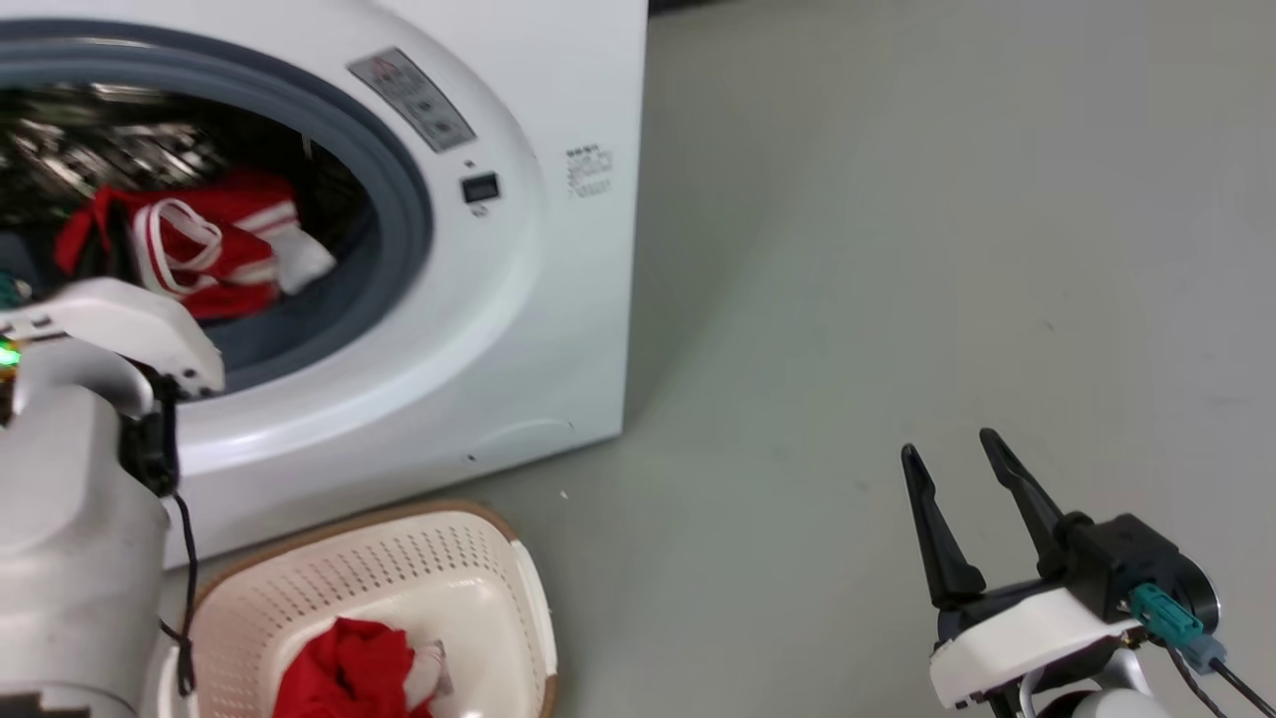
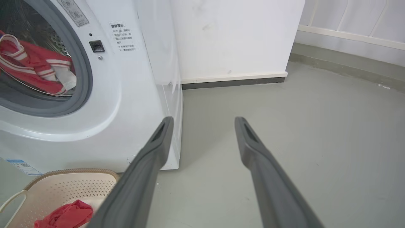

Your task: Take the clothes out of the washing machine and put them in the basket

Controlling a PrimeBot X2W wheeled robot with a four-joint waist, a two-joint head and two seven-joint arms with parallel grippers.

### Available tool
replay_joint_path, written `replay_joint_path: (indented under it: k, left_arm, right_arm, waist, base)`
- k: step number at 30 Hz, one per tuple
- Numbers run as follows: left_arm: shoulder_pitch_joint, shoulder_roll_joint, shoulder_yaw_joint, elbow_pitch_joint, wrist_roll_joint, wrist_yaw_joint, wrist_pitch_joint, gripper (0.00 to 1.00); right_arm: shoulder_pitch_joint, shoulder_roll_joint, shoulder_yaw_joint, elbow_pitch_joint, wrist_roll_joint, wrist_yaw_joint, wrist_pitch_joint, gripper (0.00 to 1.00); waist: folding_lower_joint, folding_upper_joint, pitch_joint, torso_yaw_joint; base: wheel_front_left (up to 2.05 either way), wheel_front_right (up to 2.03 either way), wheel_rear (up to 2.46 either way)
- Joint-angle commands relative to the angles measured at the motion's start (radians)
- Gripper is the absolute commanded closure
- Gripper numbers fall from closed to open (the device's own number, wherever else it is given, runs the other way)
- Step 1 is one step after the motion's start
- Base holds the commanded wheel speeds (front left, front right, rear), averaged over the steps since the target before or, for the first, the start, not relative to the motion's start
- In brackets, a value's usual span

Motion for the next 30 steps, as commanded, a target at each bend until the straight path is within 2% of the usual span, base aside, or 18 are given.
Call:
replay_joint_path:
  k: [1,6,15,22,30]
  left_arm:
    - [0.027,-0.003,-0.002,-0.018,0.012,-0.002,-0.007,1.00]
    - [0.105,-0.032,-0.013,-0.116,0.042,-0.015,-0.007,1.00]
    - [0.266,-0.094,-0.006,-0.323,0.041,0.001,-0.005,1.00]
    - [0.443,-0.136,-0.023,-0.539,0.027,0.039,0.015,1.00]
    - [0.713,-0.175,-0.052,-0.805,0.008,0.107,0.090,1.00]
  right_arm:
    - [0.017,0.001,-0.003,-0.006,-0.005,-0.001,0.007,0.00]
    - [0.046,0.001,-0.020,-0.028,-0.010,-0.001,0.023,0.00]
    - [0.105,0.001,-0.049,-0.067,-0.024,-0.001,0.068,0.00]
    - [0.146,0.001,-0.074,-0.100,-0.046,-0.001,0.092,0.00]
    - [0.167,0.001,-0.065,-0.120,-0.052,-0.001,0.104,0.00]
  waist:
    - [0.0003,0.0000,-0.054,0.039]
    - [0.0003,0.0000,-0.120,0.067]
    - [0.0003,0.0000,-0.216,0.111]
    - [0.0003,0.0000,-0.245,0.149]
    - [0.0003,0.0000,-0.248,0.168]
  base:
    - [0.00,0.00,0.00]
    - [0.00,0.00,0.00]
    - [0.00,0.00,0.00]
    - [0.00,0.00,0.00]
    - [0.00,0.00,0.00]
